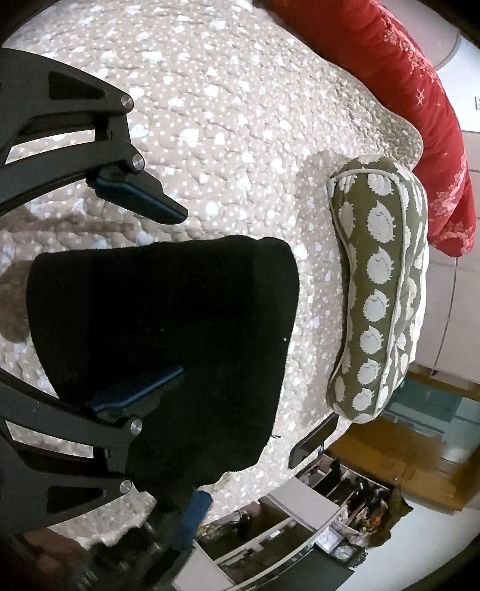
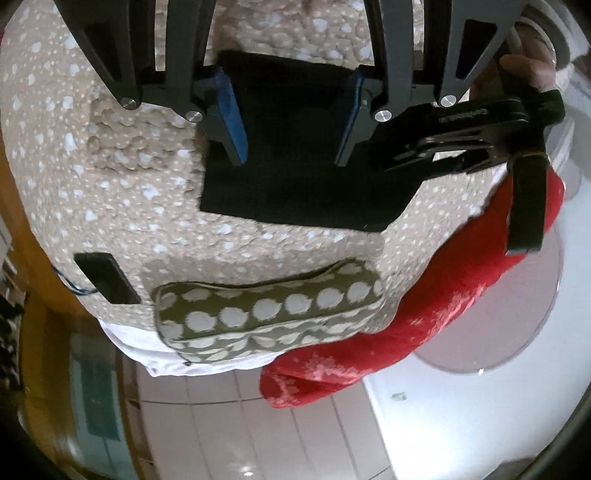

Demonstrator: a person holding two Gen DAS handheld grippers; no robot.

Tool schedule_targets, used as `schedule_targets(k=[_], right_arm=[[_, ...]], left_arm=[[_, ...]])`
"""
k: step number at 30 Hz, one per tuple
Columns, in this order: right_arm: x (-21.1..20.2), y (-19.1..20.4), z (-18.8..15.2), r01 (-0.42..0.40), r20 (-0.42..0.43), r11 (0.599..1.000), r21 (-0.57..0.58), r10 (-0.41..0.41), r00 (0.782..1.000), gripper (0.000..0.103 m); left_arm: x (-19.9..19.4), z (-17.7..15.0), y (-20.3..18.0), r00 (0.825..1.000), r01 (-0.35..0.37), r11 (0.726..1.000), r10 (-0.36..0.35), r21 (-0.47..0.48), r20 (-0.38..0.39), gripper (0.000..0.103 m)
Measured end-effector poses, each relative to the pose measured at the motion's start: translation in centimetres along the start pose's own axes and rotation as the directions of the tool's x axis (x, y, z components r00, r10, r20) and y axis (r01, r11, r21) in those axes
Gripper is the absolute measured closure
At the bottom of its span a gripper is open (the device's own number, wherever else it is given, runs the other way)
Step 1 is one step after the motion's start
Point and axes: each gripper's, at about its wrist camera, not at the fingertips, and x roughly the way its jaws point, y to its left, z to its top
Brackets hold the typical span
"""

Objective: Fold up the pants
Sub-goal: 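Open both grippers and pull them back from the folded pants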

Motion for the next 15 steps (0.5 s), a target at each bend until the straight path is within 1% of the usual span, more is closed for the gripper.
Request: schedule_targets(k=[3, 5, 8, 11, 13, 15], right_arm=[[1.2, 0.4, -1.2, 0.036, -0.033, 0.999, -0.010, -0.037, 0.999, 0.057], [2.6, 0.2, -2.2, 0.069, -0.073, 0.998, -0.015, -0.070, 0.995, 0.057], [2.9, 0.6, -2.7, 0.096, -0.069, 0.994, -0.052, -0.100, 0.993, 0.057], [2.3, 0.5, -2.2, 0.077, -0.073, 0.997, -0.030, -0.079, 0.994, 0.057], [1.6, 0.2, -1.9, 0.057, -0.061, 0.998, -0.005, -0.057, 0.997, 0.057], [1.0, 0.2, -1.7, 0.054, -0.043, 0.999, 0.009, -0.053, 0.998, 0.057]], left_arm=[[0.7, 0.1, -0.4, 1.000, 0.002, 1.000, -0.002, 0.005, -0.008, 0.024], [0.9, -0.1, -0.6, 1.000, 0.001, 1.000, -0.001, 0.007, -0.012, 0.023], [0.8, -0.1, -0.8, 1.000, -0.009, 1.000, 0.010, 0.016, -0.007, 0.023], [0.5, 0.0, -0.6, 1.000, -0.006, 1.000, 0.006, 0.008, -0.010, 0.023], [0.1, 0.0, -0.6, 1.000, -0.009, 1.000, 0.009, 0.004, -0.009, 0.023], [-0.4, 0.0, -0.7, 1.000, -0.015, 1.000, 0.015, 0.009, 0.002, 0.024]])
